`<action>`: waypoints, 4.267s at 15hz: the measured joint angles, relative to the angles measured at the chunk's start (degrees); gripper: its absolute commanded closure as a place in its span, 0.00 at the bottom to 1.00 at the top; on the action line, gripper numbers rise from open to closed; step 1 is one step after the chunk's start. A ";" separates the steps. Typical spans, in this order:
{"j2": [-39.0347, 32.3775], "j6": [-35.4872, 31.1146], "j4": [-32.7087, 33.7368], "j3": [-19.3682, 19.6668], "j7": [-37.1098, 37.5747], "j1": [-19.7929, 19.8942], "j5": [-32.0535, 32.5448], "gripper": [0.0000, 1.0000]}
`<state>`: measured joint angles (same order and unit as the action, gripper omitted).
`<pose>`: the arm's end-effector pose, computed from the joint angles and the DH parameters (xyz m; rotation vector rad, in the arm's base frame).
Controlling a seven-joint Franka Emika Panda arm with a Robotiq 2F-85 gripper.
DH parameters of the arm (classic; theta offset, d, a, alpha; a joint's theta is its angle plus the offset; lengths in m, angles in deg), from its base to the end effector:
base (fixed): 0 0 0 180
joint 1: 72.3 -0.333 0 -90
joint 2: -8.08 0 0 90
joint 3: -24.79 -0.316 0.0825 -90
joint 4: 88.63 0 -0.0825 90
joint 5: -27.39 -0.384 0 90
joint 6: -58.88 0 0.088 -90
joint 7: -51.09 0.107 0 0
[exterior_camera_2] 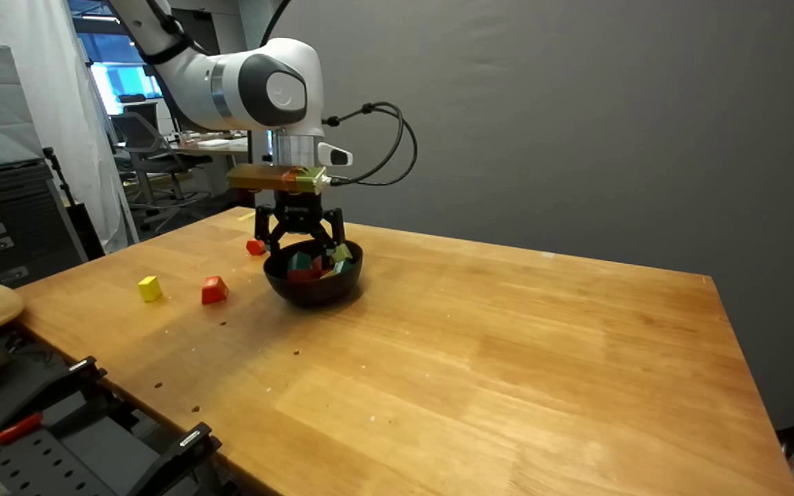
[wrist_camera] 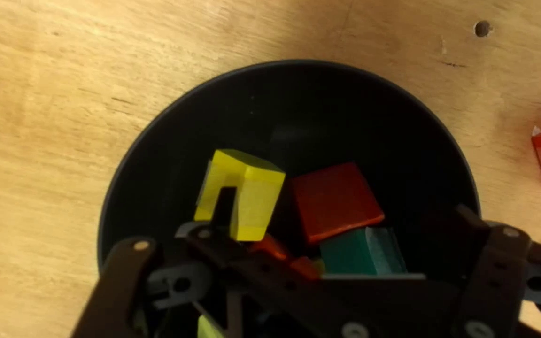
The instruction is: Take the blocks in the bowl and put them on the table
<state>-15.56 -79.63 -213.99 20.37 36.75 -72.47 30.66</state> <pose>0.5362 0.0440 0.1822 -3.0618 -0.5777 0.2824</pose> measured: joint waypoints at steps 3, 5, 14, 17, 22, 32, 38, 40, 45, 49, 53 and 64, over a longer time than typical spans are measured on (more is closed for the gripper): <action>-0.03 -0.28 -0.14 0.02 0.23 -0.07 0.00 0.00; -0.03 -0.29 -0.14 0.04 0.26 -0.07 0.00 0.00; -0.45 -0.19 -0.14 0.33 0.25 -0.01 0.00 0.00; -0.45 -0.17 -0.14 1.05 0.29 0.07 0.32 0.00; -1.16 -0.06 0.29 2.01 0.05 1.06 0.36 0.00; -7.88 2.83 7.34 -0.17 -4.49 1.65 0.30 0.50; -6.99 4.90 6.24 -0.44 -4.32 0.54 1.13 0.82; -4.48 5.09 4.14 -0.41 -3.05 -0.51 2.81 0.82; 9.10 5.10 -5.95 -0.32 4.93 -4.46 8.85 0.82; 17.50 4.84 -14.99 -1.89 5.82 -5.06 5.26 0.82; 15.24 -0.78 -19.71 -1.94 -0.39 -4.70 -4.76 0.82; 6.65 -7.11 -19.44 -6.23 -13.57 2.07 -13.73 0.00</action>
<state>-8.92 -86.74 -233.43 14.14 23.18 -70.40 16.94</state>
